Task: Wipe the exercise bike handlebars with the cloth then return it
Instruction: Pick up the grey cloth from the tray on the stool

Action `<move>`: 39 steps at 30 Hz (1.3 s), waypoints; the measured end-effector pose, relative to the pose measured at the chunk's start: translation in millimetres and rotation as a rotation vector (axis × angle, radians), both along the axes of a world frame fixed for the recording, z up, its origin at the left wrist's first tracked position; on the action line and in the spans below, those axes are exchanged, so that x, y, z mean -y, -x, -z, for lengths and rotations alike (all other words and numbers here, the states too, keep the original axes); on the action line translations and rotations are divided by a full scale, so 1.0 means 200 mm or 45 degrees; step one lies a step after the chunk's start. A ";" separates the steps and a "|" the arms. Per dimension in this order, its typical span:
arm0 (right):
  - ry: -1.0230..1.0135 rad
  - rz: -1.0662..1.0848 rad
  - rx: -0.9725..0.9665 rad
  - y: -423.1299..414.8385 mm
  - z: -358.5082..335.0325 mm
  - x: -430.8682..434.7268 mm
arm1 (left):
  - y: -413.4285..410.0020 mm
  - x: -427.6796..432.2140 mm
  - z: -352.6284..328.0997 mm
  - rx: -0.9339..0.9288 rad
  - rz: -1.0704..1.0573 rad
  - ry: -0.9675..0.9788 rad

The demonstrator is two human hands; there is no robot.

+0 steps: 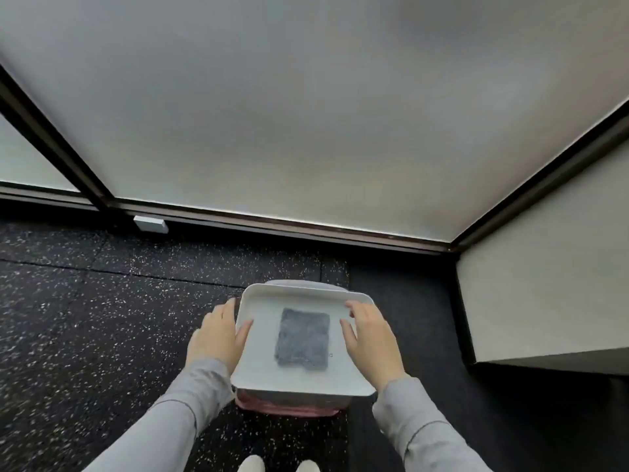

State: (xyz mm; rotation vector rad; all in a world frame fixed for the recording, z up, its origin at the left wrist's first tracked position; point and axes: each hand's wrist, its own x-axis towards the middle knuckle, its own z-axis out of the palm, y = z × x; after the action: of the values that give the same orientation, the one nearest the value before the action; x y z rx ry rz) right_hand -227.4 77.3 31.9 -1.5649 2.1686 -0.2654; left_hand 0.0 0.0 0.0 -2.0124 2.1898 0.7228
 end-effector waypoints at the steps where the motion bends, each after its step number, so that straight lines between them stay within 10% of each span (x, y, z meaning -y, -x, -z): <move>1: -0.038 0.036 0.027 -0.01 0.07 -0.03 | -0.01 -0.01 0.06 -0.005 -0.046 -0.045; 19: -0.042 0.467 0.120 -0.11 1.01 0.08 | 0.00 -0.03 0.93 -0.424 -0.422 0.042; 39: 0.370 0.584 0.672 -0.14 0.48 0.11 | 0.01 0.03 0.52 -0.323 -0.289 0.001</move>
State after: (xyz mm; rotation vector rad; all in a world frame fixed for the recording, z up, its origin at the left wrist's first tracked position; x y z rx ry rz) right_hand -200.3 56.0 -65.0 -0.9468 2.0761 -1.0497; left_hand -1.4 -6.6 -104.9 -2.3094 2.1011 1.0575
